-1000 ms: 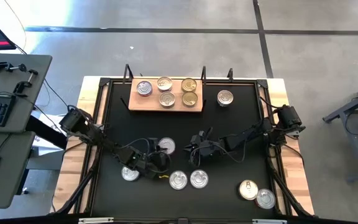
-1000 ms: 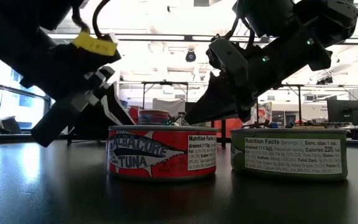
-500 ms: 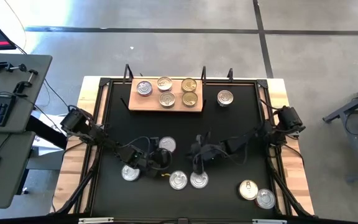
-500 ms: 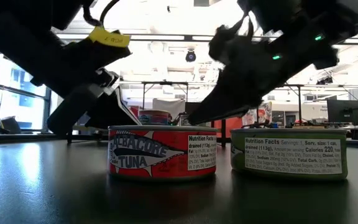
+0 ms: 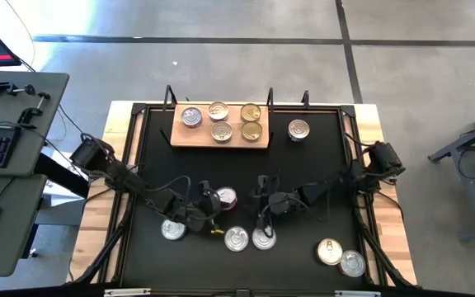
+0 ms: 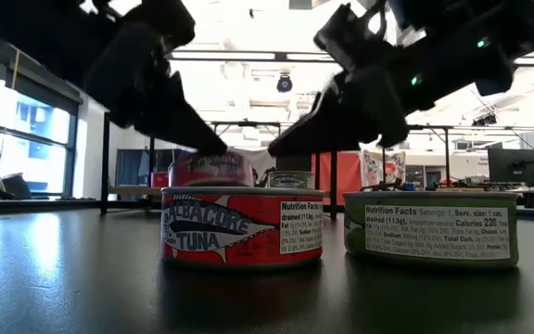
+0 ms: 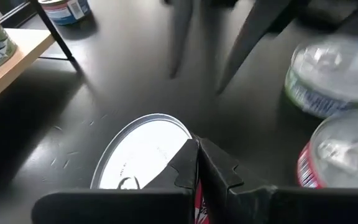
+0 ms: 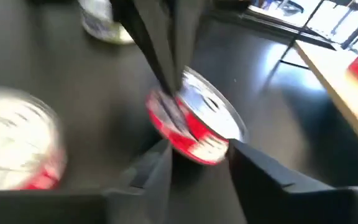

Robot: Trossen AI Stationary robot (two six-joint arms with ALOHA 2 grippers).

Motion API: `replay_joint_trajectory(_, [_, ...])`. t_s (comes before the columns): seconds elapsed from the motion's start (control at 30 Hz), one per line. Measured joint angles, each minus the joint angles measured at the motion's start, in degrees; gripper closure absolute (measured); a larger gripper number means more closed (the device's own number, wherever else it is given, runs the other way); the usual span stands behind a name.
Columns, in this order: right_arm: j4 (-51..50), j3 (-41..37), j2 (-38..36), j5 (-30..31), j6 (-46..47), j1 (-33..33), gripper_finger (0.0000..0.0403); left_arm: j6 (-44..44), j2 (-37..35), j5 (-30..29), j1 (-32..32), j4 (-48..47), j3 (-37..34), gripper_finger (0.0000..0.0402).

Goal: Stack canned seafood by type on shelf
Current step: Put the red tuna can on the shelf aligned with the other red tuna can

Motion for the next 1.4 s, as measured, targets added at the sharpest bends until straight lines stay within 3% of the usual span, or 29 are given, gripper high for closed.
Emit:
replay_joint_trajectory(0.2, [-1.16,0.02,0.67,-3.32,-15.38,-1.64,0.0156,-1.91,-1.32,-0.01,0.19,0.63,0.0,0.0401])
replay_joint_trajectory(0.37, [6.39,0.04,4.39,-3.32,-23.6,-2.97,0.0142,-1.93,-1.24,2.01,1.24,2.13,0.0,0.0401])
replay_joint_trajectory(0.63, [11.88,0.07,7.3,-3.61,-21.29,-3.79,0.0167,-1.91,-1.24,2.45,1.9,2.53,0.04,0.0401])
replay_joint_trajectory(0.93, [10.99,0.07,7.37,-4.29,-11.63,-4.3,0.0286,0.11,-1.24,0.75,2.45,4.87,0.08,0.0387])
replay_joint_trajectory(1.17, [10.99,0.07,7.37,-4.17,-9.17,-4.83,0.0271,12.03,-2.23,0.58,2.08,5.25,0.15,0.0328])
replay_joint_trajectory(1.4, [11.07,0.07,7.37,-5.34,-7.09,-5.53,0.0261,22.12,-5.0,3.28,2.09,5.56,0.15,0.0228])
